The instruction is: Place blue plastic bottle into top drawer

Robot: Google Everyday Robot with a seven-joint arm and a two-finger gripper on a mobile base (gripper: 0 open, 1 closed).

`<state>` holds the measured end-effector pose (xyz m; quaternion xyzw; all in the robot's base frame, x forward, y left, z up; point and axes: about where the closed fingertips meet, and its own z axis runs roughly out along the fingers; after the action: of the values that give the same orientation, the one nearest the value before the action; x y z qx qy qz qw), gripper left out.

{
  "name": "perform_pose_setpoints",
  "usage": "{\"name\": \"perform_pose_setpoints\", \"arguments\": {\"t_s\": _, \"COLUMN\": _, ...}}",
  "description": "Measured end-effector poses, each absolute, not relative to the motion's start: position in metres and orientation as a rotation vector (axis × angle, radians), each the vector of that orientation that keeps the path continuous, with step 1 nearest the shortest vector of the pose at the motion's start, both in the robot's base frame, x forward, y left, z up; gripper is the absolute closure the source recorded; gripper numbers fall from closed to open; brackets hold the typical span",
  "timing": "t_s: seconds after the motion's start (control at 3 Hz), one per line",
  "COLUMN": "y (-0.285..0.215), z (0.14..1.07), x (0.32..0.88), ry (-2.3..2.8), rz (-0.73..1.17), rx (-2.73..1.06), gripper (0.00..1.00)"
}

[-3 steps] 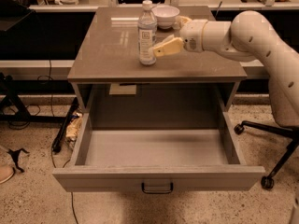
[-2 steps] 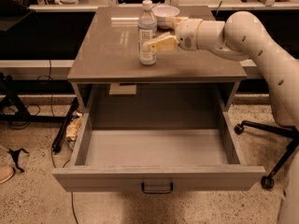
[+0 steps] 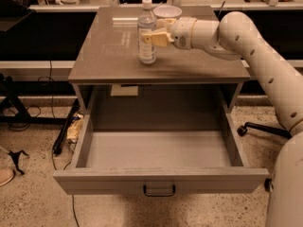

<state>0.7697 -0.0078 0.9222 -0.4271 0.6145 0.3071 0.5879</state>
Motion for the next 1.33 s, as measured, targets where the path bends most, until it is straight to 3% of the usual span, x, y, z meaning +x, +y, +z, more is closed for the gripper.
{"name": "perform_pose_setpoints", "arguments": {"t_s": 0.33, "y": -0.006, "z": 0.928, "x": 0.767, "ry": 1.415, "rz": 0.726, "rx": -0.994, "gripper": 0.89}}
{"name": "perform_pose_setpoints", "arguments": {"t_s": 0.67, "y": -0.03, "z": 0.948, "x": 0.75, "ry": 1.392, "rz": 0.7, "rx": -0.985, "gripper": 1.0}}
{"name": "perform_pose_setpoints", "arguments": {"t_s": 1.0, "y": -0.081, "z": 0.962, "x": 0.709, "ry": 1.388, "rz": 0.67, "rx": -1.008, "gripper": 1.0}}
{"name": "perform_pose_setpoints", "arguments": {"t_s": 1.33, "y": -0.081, "z": 0.962, "x": 0.709, "ry": 1.387, "rz": 0.67, "rx": -1.008, "gripper": 1.0}}
